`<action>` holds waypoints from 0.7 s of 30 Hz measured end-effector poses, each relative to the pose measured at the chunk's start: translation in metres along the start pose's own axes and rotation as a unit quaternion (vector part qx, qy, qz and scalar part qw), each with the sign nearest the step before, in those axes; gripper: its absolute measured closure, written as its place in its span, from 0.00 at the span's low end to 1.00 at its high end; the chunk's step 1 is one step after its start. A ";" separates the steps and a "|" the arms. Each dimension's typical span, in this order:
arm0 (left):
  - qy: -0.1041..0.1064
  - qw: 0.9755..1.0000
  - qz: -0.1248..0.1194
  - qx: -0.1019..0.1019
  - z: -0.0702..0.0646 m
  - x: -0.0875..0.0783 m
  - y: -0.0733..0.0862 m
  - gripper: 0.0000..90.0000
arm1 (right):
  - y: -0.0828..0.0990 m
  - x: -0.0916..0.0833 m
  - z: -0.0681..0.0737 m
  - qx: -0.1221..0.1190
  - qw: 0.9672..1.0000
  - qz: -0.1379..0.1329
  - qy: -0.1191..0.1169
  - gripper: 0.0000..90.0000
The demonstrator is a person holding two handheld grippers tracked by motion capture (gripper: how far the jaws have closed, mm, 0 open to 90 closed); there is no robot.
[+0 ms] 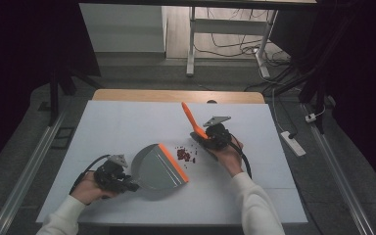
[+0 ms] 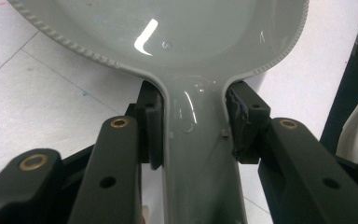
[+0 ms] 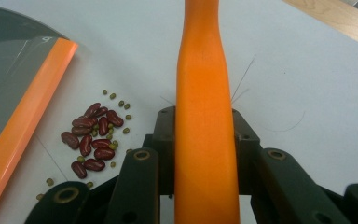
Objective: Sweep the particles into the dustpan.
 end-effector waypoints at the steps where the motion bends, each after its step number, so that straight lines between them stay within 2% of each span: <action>1: 0.001 1.000 0.001 -0.001 0.000 0.001 0.000 0.68 | 0.000 0.001 0.000 0.000 1.000 -0.001 -0.002 0.78; 5: 0.003 1.000 0.010 0.004 -0.001 0.004 0.000 0.68 | -0.002 0.002 0.004 -0.003 1.000 0.000 -0.005 0.78; 21: 0.013 1.000 0.009 -0.001 -0.002 0.007 -0.002 0.68 | -0.002 0.011 0.010 -0.007 1.000 0.008 -0.012 0.78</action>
Point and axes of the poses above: each handheld gripper's, and its own axes: x roughly forward along the jaws, y roughly out of its underside, z roughly to its left, the point moved 8 cm from there along x, roughly forward along the jaws, and after that the axes turned 7 degrees about z, right-handed, at the moved point
